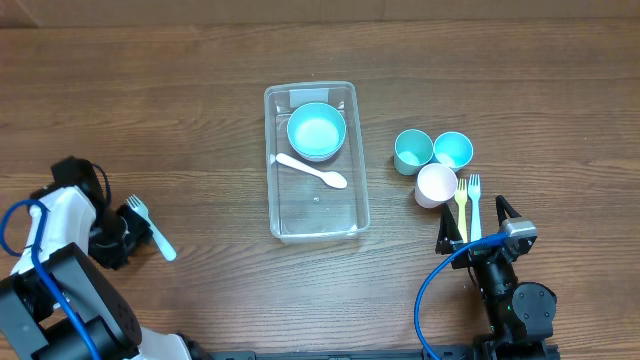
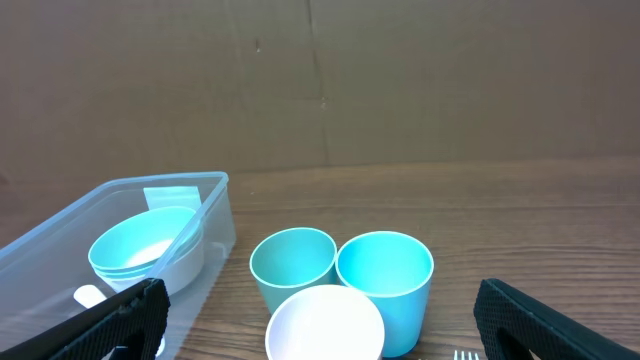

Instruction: Pack container

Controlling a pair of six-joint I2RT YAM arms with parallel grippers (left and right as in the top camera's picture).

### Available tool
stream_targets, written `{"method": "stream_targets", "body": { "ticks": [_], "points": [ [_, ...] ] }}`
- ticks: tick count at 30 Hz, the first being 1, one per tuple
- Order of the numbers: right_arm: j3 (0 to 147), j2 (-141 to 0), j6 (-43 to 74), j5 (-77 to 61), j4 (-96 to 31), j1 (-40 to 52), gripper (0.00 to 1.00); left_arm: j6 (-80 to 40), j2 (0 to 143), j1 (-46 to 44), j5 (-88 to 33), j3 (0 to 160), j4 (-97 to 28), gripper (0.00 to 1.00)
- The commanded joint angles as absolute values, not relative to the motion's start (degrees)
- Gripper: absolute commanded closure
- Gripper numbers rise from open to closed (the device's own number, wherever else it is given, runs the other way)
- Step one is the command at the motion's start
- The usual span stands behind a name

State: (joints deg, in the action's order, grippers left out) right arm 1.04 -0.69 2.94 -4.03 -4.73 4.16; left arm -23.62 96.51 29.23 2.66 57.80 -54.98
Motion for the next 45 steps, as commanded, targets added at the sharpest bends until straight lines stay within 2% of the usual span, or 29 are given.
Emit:
{"method": "stream_targets", "body": {
  "ticks": [1,14,20,27,31,45],
  "points": [
    [0.45,-0.16,2.81,-3.53,-4.4,3.99,0.0,-23.77,92.36,28.82,3.18,63.24,-57.04,0.54],
    [0.45,-0.16,2.81,-3.53,-4.4,3.99,0.0,-23.11,92.82,22.09,2.11,60.18,-47.11,0.53],
    [0.45,-0.16,2.81,-3.53,-4.4,3.99,0.0,-23.81,98.17,22.09,3.7,60.16,-45.74,0.46],
    [0.45,-0.16,2.81,-3.53,-4.4,3.99,0.0,-23.79,105.36,22.04,4.43,60.16,-44.73,0.49],
    [0.45,-0.16,2.81,-3.53,-4.4,3.99,0.0,-23.79,106.02,22.04,4.4,60.16,-44.93,0.53],
    [0.45,-0.16,2.81,-3.53,-4.4,3.99,0.0,-23.05,105.95,22.04,4.4,60.66,-44.58,0.81]
  ]
}}
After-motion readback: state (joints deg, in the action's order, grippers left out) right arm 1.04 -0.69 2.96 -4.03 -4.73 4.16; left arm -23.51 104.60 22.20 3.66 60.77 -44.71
